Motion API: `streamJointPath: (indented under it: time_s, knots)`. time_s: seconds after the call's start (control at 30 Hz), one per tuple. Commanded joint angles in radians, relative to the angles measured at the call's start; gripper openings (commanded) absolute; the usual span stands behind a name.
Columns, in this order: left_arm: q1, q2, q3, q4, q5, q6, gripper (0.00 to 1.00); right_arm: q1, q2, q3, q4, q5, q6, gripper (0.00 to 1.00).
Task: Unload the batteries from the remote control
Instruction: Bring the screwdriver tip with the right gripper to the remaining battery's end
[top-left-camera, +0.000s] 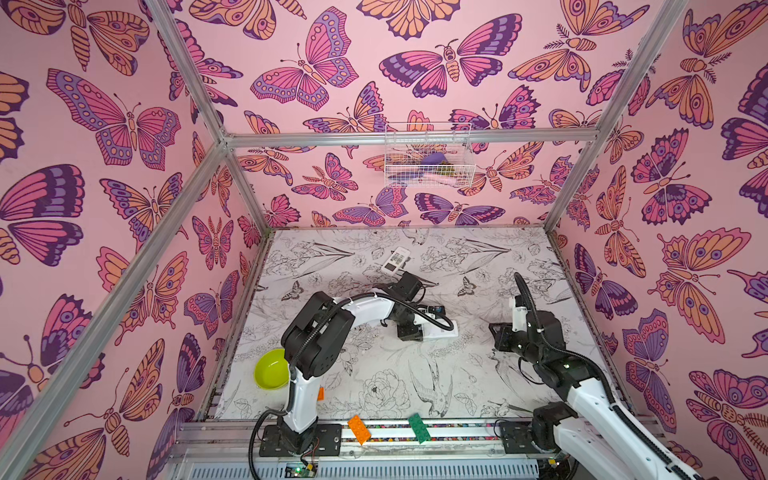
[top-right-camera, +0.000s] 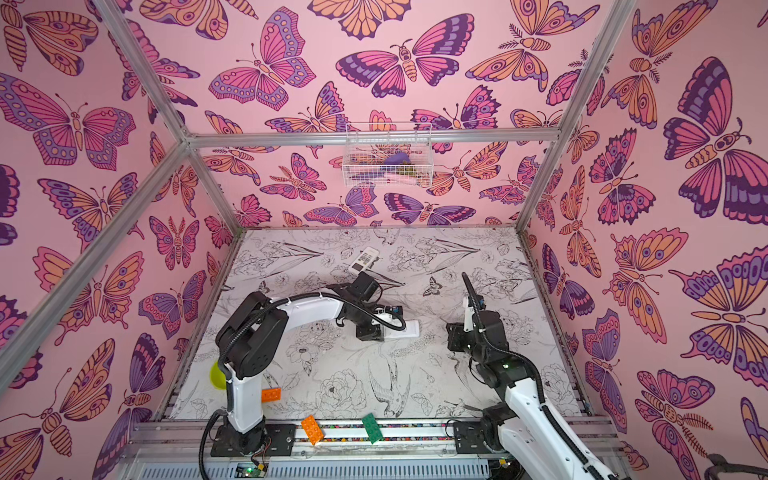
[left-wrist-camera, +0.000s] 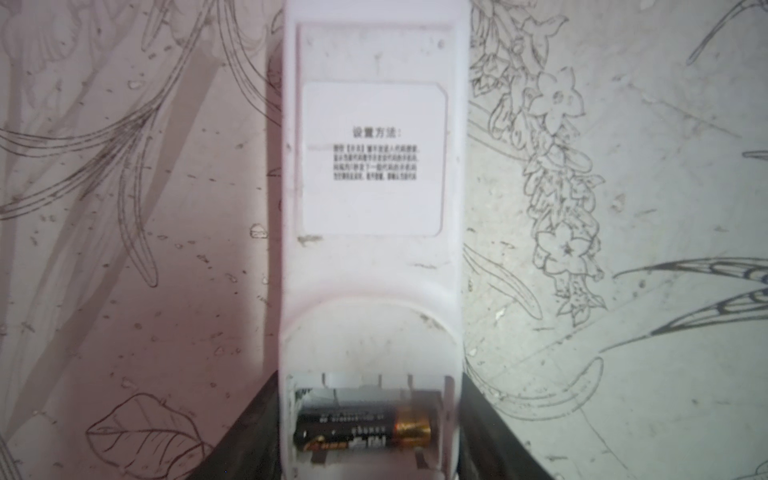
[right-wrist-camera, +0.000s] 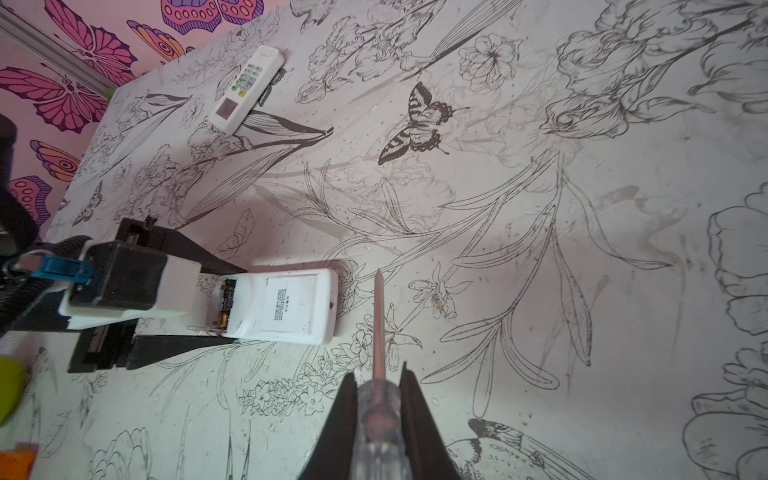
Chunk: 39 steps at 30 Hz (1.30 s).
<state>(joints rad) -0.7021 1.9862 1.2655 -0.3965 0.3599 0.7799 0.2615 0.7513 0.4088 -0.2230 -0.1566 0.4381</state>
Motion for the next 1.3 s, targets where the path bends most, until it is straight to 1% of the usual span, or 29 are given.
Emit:
streamJointPath:
  time_s: [0.0, 0.07, 0.2, 0.3, 0.4, 0.5, 0.57, 0.63, 0.73, 0.83, 0.9, 0.97, 1.03, 1.1, 1.13, 1.17, 1.27]
  knots:
    - [-0.011, 0.035, -0.041, 0.025, 0.044, -0.028, 0.63, -0.021, 0.034, 0.070, -0.039, -0.105, 0.020, 0.00]
    - [-0.007, 0.021, -0.064, 0.041, 0.061, -0.039, 0.67, -0.027, 0.056, 0.096, -0.065, -0.132, 0.023, 0.00]
    - [0.010, 0.004, -0.104, 0.092, 0.092, -0.055, 0.75, -0.032, 0.097, 0.106, -0.038, -0.187, 0.041, 0.00]
    - [0.039, -0.006, -0.110, 0.102, 0.135, -0.090, 0.76, -0.041, 0.146, 0.144, -0.051, -0.241, 0.076, 0.00]
    - [0.066, -0.020, -0.148, 0.155, 0.184, -0.096, 0.76, -0.047, 0.201, 0.154, -0.001, -0.313, 0.128, 0.00]
    - [0.081, -0.033, -0.170, 0.168, 0.224, -0.113, 0.78, -0.049, 0.248, 0.191, 0.015, -0.377, 0.172, 0.00]
    - [0.083, -0.040, -0.200, 0.202, 0.246, -0.107, 0.78, -0.048, 0.280, 0.194, 0.063, -0.440, 0.188, 0.00]
    - [0.084, -0.046, -0.242, 0.254, 0.259, -0.083, 0.79, -0.050, 0.312, 0.192, 0.104, -0.461, 0.217, 0.00]
    - [0.087, -0.044, -0.263, 0.278, 0.244, -0.087, 0.78, -0.046, 0.342, 0.210, 0.097, -0.476, 0.241, 0.00]
    - [0.090, -0.044, -0.288, 0.322, 0.240, -0.084, 0.78, -0.032, 0.345, 0.175, 0.171, -0.478, 0.280, 0.00]
    - [0.091, -0.055, -0.301, 0.333, 0.243, -0.081, 0.77, -0.025, 0.377, 0.181, 0.190, -0.481, 0.295, 0.00]
    - [0.093, -0.062, -0.314, 0.344, 0.241, -0.079, 0.77, -0.012, 0.410, 0.204, 0.162, -0.529, 0.297, 0.00]
    - [0.095, -0.068, -0.334, 0.364, 0.238, -0.065, 0.75, 0.004, 0.432, 0.204, 0.186, -0.549, 0.301, 0.00]
    - [0.093, -0.068, -0.355, 0.390, 0.239, -0.059, 0.73, 0.013, 0.477, 0.212, 0.194, -0.569, 0.303, 0.00]
    - [0.095, -0.068, -0.360, 0.396, 0.238, -0.064, 0.70, 0.016, 0.495, 0.219, 0.188, -0.577, 0.305, 0.00]
    - [0.096, -0.066, -0.360, 0.397, 0.239, -0.074, 0.66, 0.021, 0.511, 0.230, 0.179, -0.578, 0.312, 0.00]
    - [0.099, -0.053, -0.355, 0.398, 0.232, -0.085, 0.63, 0.053, 0.530, 0.229, 0.209, -0.563, 0.327, 0.00]
